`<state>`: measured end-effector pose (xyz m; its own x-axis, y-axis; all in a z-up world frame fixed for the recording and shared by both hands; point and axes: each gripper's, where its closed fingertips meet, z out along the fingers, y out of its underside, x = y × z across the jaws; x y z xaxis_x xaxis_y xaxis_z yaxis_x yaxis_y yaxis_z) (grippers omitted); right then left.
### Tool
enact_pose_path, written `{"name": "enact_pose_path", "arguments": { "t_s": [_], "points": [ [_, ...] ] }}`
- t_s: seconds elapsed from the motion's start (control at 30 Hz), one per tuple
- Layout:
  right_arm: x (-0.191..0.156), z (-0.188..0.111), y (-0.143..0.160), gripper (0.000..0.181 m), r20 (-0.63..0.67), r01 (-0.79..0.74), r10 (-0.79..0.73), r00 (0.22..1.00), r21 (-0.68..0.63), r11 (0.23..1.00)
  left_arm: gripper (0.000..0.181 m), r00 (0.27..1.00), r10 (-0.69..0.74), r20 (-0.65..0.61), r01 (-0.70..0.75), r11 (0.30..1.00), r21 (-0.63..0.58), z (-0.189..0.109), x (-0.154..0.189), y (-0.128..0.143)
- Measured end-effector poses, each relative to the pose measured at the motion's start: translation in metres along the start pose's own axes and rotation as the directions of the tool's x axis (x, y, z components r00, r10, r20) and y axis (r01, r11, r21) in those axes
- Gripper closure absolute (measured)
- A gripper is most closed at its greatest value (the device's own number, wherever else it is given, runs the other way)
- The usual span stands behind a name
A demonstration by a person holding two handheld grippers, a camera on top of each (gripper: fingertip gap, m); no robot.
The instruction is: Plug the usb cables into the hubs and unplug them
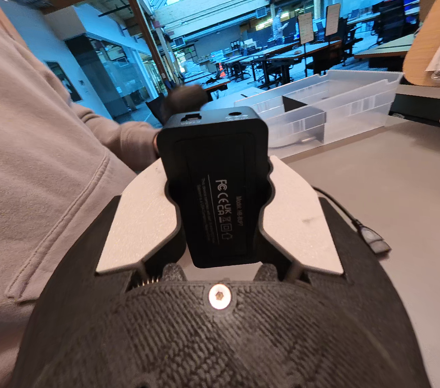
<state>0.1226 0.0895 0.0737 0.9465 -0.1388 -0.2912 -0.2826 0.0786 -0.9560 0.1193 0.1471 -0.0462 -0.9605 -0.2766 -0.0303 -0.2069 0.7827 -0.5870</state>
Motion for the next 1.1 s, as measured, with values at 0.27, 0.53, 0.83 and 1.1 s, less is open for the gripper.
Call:
{"name": "enact_pose_path", "arguments": {
  "t_s": [0.27, 0.53, 0.83, 1.1],
  "points": [
    [-0.013, 0.015, -0.004, 0.109, 0.118, -0.038, 0.029, 0.993, 0.073, 0.997, 0.165, 0.984, 0.118, -0.13, -0.131, 0.987, -0.09, -0.055, 0.004, -0.062],
    [-0.017, 0.023, -0.002, 0.109, 0.116, -0.026, 0.017, 0.993, 0.076, 0.997, 0.165, 0.978, 0.117, -0.175, -0.14, 0.981, -0.131, -0.052, 0.012, -0.089],
    [-0.015, 0.026, 0.003, 0.11, 0.091, 0.008, -0.012, 0.996, 0.042, 0.999, 0.165, 0.98, 0.113, -0.163, -0.137, 0.981, -0.14, -0.049, 0.013, -0.095],
    [-0.014, 0.027, 0.006, 0.109, 0.089, 0.02, -0.023, 0.996, 0.029, 0.999, 0.165, 0.982, 0.098, -0.162, -0.122, 0.982, -0.142, -0.048, 0.012, -0.095]
  ]
}}
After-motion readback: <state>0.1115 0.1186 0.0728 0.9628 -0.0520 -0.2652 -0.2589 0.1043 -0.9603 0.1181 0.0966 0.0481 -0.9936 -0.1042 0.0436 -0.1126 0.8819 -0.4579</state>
